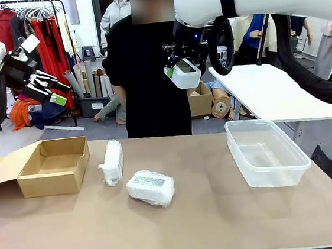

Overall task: Separate and place wrapped and unwrapped clocks.
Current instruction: If the picked Digital clock is wrapped, place it in the Package Box ; if not, place it in the Organizing box.

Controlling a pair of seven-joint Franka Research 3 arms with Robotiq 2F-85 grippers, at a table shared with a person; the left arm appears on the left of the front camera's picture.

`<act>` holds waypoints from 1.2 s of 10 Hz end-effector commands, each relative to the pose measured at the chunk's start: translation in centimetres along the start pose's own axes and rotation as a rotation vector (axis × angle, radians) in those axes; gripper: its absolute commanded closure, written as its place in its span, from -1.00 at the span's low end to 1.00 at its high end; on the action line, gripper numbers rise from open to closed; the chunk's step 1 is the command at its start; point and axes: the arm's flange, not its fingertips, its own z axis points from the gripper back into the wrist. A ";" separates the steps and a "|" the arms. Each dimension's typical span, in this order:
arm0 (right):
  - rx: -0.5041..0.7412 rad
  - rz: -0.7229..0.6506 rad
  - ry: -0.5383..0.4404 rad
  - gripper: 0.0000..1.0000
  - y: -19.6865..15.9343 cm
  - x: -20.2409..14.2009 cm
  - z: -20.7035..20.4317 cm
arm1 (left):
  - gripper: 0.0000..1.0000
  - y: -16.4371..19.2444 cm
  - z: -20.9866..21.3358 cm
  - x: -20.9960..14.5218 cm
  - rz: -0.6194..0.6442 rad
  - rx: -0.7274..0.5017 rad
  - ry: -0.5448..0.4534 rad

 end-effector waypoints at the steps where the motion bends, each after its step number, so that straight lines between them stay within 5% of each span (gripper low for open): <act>1: 0.052 0.046 0.026 0.64 -0.9 -0.4 1.5 | -1.00 -0.1 0.1 0.2 -0.002 0.007 -0.002; 5: 0.210 0.095 0.176 0.64 -5.5 -4.8 7.3 | -1.00 -0.1 0.1 0.2 -0.002 0.007 -0.002; 12: 0.035 0.225 0.174 0.64 -15.4 -15.6 5.7 | -1.00 -0.1 0.1 0.2 -0.002 0.007 -0.002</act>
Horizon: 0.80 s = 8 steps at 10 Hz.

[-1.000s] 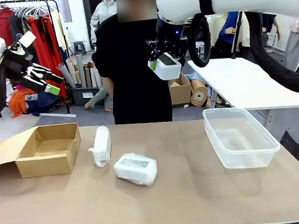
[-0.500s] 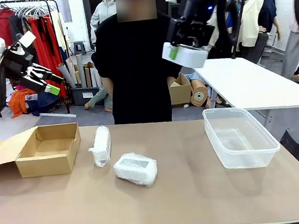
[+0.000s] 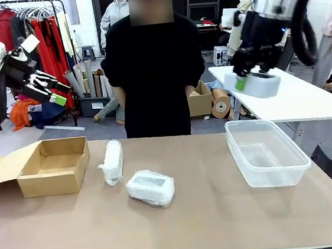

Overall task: Separate and place wrapped and unwrapped clocks.
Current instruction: If the picked Digital clock is wrapped, place it in the Package Box ; if not, place it in the Organizing box.

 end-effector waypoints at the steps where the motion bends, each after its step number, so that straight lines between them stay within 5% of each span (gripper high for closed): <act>1: -0.104 0.003 -0.051 0.64 -2.1 -4.1 -2.3 | -1.00 -0.1 0.1 0.2 -0.003 0.006 -0.002; 4: -0.235 -0.037 -0.101 0.64 -5.8 -6.6 -5.5 | -1.00 -0.1 0.1 0.2 -0.003 0.006 -0.002; 8: -0.300 -0.212 -0.185 0.64 -7.2 -5.5 -8.4 | -1.00 -0.1 0.1 0.2 -0.003 0.006 -0.002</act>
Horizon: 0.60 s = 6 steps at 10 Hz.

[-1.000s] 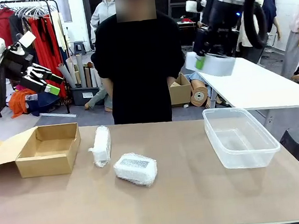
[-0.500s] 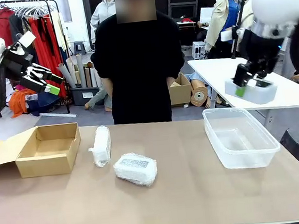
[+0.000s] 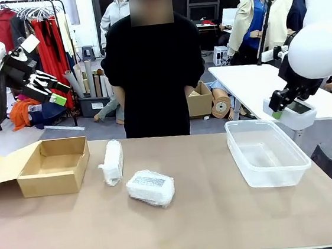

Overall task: Separate and place wrapped and unwrapped clocks.
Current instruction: If the picked Digital clock is wrapped, place it in the Package Box ; if not, place it in the Organizing box.

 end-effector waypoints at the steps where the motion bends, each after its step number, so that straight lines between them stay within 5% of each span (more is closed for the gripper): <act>1: 0.007 0.053 0.018 0.64 -0.1 -0.3 0.7 | -1.00 -0.1 0.1 0.2 -0.003 0.006 -0.002; 6: 0.007 0.053 0.018 0.64 -0.1 -0.3 0.7 | -1.00 -0.1 0.1 0.2 -0.003 0.006 -0.002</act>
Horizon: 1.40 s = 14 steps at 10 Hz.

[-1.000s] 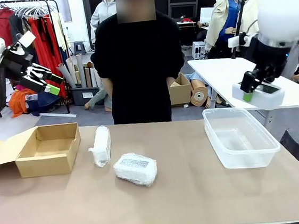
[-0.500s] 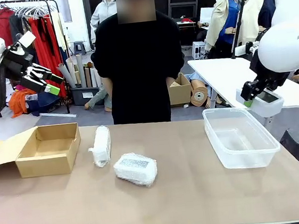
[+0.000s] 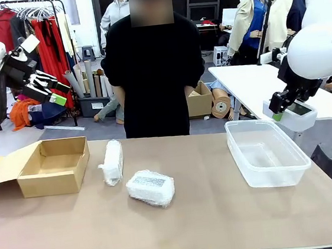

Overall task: Separate and place wrapped and unwrapped clocks.
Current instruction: If the picked Digital clock is wrapped, place it in the Package Box ; if not, place it in the Organizing box.

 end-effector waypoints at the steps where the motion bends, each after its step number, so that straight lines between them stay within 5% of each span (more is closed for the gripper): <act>1: 0.000 -0.001 0.000 0.64 0.0 0.0 0.0 | -1.00 -0.1 0.1 0.2 -0.003 0.006 -0.002; 4: -0.021 -0.195 0.007 0.64 -0.6 2.1 -5.7 | -1.00 -0.1 0.1 0.2 -0.003 0.006 -0.002; 14: -0.069 -0.379 0.036 0.64 -2.6 5.9 -17.5 | -1.00 -0.1 0.1 0.2 -0.003 0.006 -0.002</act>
